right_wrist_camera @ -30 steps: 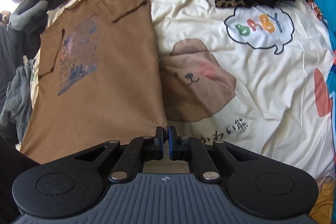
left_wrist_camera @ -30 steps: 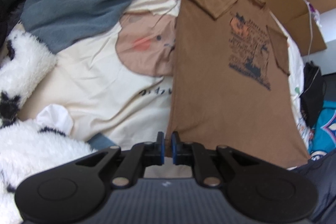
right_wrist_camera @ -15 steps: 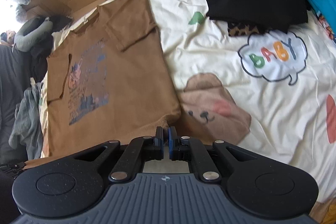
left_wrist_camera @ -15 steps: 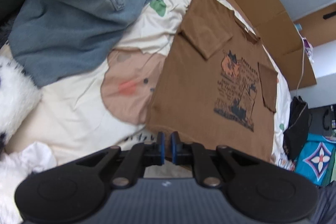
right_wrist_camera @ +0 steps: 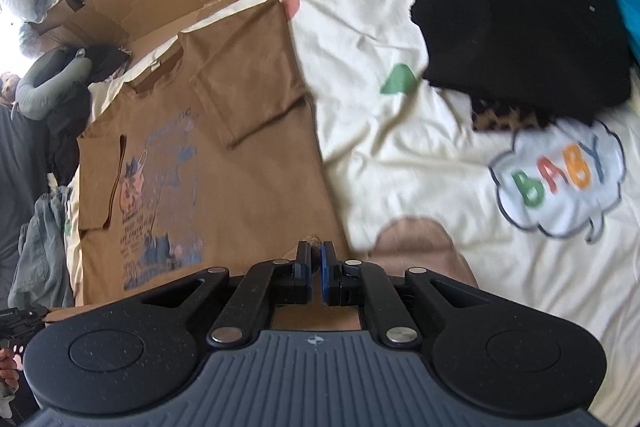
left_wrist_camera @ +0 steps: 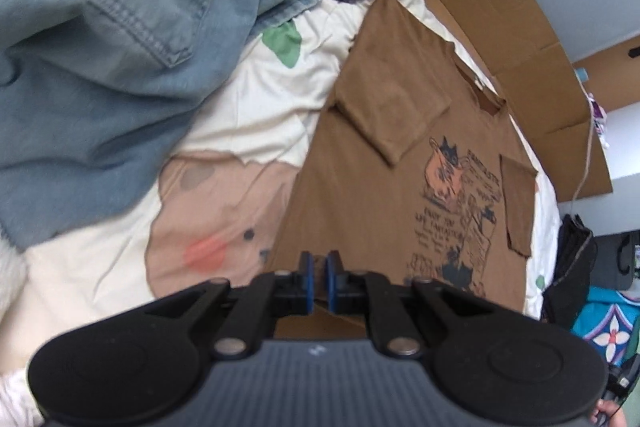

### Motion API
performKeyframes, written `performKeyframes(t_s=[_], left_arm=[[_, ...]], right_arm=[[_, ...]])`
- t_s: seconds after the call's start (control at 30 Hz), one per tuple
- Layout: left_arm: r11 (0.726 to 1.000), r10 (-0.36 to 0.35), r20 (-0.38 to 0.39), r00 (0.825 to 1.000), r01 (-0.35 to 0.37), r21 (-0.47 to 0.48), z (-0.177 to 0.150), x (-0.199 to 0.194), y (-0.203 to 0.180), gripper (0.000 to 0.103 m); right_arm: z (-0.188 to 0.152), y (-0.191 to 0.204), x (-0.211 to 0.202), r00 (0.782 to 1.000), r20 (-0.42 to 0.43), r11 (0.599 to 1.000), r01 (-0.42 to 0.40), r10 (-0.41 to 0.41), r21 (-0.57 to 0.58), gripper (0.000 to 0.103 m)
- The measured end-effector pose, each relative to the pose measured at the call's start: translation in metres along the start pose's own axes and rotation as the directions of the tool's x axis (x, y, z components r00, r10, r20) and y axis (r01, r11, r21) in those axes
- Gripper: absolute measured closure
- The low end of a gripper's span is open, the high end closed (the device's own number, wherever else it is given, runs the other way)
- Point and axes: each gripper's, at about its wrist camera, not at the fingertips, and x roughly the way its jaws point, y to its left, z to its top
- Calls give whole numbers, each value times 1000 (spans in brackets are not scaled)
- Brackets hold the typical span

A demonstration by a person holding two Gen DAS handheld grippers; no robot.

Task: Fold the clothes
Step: 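Open both tools and lift them away from the shirt hem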

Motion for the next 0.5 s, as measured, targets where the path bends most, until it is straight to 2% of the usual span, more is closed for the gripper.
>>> performKeyframes(t_s=[0.23,0.5], left_arm=[[1000,6,0,1000,-6,-2,29,28,-3,96],[1000,8,22,1000,-7,-12,53,45,-7,96]], right_arm=[[25,6,38,999,-7,999,31,-31,11,100],[49,17,59,997,6,997,71,-71,23,100]])
